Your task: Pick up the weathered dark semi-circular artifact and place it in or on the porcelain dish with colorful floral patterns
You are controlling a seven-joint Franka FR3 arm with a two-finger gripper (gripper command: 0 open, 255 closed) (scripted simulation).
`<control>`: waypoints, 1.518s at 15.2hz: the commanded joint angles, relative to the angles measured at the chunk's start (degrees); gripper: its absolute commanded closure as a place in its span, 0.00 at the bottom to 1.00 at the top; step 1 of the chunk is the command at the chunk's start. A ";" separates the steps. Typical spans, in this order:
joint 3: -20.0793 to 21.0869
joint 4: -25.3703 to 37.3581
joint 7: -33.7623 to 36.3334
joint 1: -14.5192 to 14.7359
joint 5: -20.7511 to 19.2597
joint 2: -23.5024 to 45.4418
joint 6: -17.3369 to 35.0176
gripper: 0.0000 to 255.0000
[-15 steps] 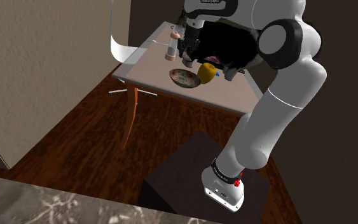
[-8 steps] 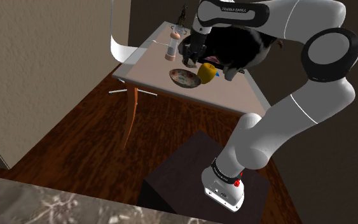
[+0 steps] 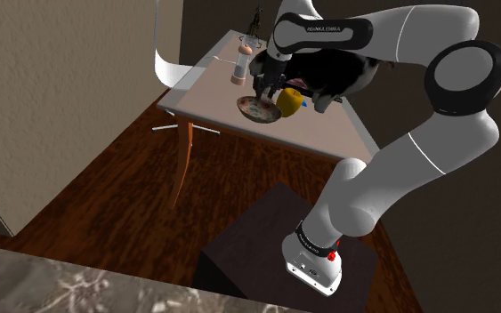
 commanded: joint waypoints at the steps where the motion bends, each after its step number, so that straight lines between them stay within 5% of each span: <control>1: -0.32 -1.23 0.02 -0.04 -0.05 0.34 1.59 1.00; 13: -1.07 -4.21 0.11 -0.11 -0.16 1.26 5.44 1.00; 14: -1.07 -4.21 0.11 -0.11 -0.15 1.26 5.44 0.00; 19: -1.07 -4.21 0.11 -0.11 -0.15 1.26 5.44 0.00; 23: 0.77 1.24 0.44 0.08 -0.08 -0.86 -2.11 0.00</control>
